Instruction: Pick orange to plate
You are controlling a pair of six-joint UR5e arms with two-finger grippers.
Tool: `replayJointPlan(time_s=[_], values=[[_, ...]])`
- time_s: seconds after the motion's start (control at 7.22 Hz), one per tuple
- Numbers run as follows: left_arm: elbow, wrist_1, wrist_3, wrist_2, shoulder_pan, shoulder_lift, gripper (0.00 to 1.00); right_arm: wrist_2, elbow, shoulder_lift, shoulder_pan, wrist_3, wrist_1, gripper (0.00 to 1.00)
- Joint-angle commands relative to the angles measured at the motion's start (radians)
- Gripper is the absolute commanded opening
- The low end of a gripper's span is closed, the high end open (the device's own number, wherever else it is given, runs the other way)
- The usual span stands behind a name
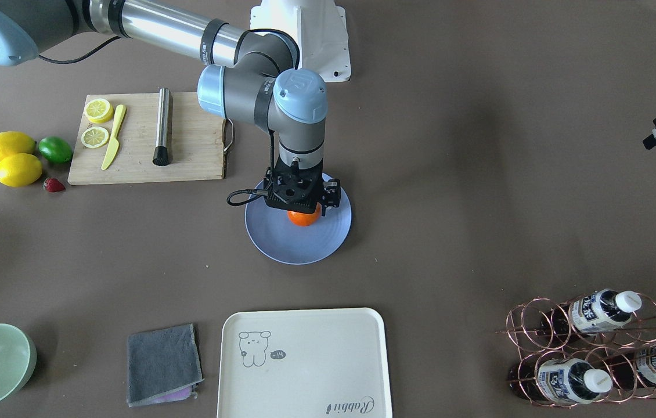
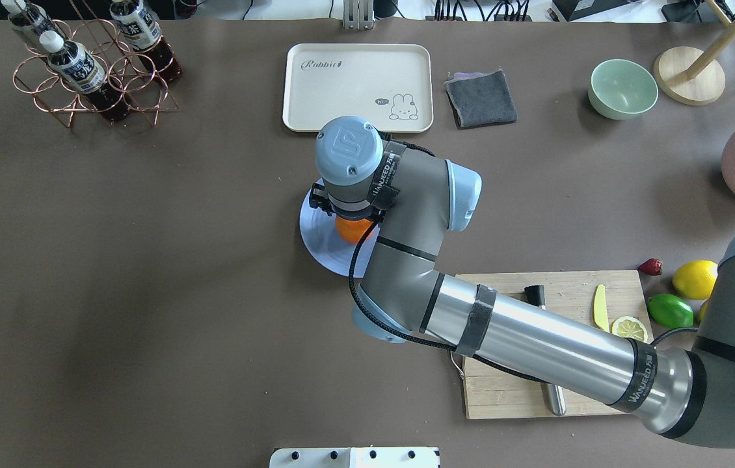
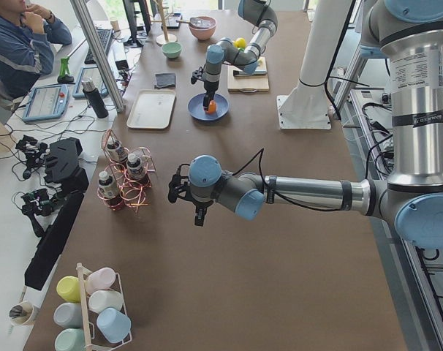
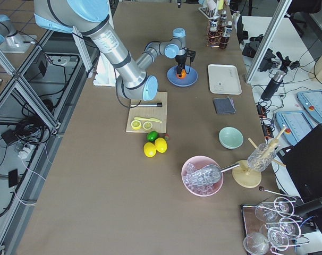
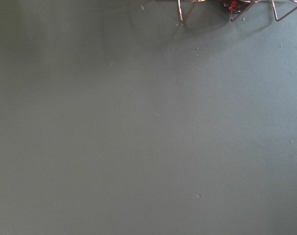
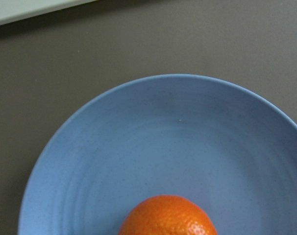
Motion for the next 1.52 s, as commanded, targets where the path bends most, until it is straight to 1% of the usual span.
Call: replayJointPlan(time_s=[0.0, 0.14, 0.28, 0.42, 0.55, 0.69, 0.83, 0.97, 1.11, 1.25, 1.38], values=[[0.004, 0.007, 0.000, 0.000, 0.000, 0.016, 0.98, 0.113, 0.077, 0.007, 0.089, -0.029, -0.052, 1.00], [0.024, 0.021, 0.003, 0.002, 0.001, 0.015, 0.98, 0.172, 0.154, -0.006, 0.150, -0.145, -0.170, 1.00], [0.035, 0.021, 0.006, 0.002, 0.001, 0.030, 0.98, 0.204, 0.199, -0.060, 0.205, -0.246, -0.216, 1.00], [0.046, 0.030, 0.099, 0.002, -0.011, 0.064, 0.98, 0.239, 0.255, -0.147, 0.271, -0.347, -0.217, 1.00], [0.040, 0.172, 0.261, 0.003, -0.056, 0.061, 0.98, 0.287, 0.314, -0.230, 0.343, -0.470, -0.223, 1.00], [0.018, 0.339, 0.432, 0.016, -0.125, 0.041, 0.98, 0.327, 0.364, -0.311, 0.408, -0.576, -0.226, 1.00], [-0.024, 0.515, 0.542, 0.038, -0.187, 0.007, 0.98, 0.355, 0.410, -0.398, 0.483, -0.685, -0.234, 1.00], [-0.086, 0.663, 0.596, 0.122, -0.205, -0.019, 0.98, 0.381, 0.452, -0.468, 0.558, -0.821, -0.273, 1.00], [-0.100, 0.743, 0.613, 0.141, -0.263, -0.055, 0.98, 0.382, 0.481, -0.566, 0.617, -0.983, -0.289, 1.00], [-0.094, 0.745, 0.614, 0.140, -0.265, -0.065, 0.98, 0.384, 0.477, -0.670, 0.704, -1.146, -0.281, 1.00], [-0.094, 0.745, 0.614, 0.140, -0.265, -0.063, 0.98, 0.414, 0.469, -0.760, 0.805, -1.316, -0.281, 1.00]])
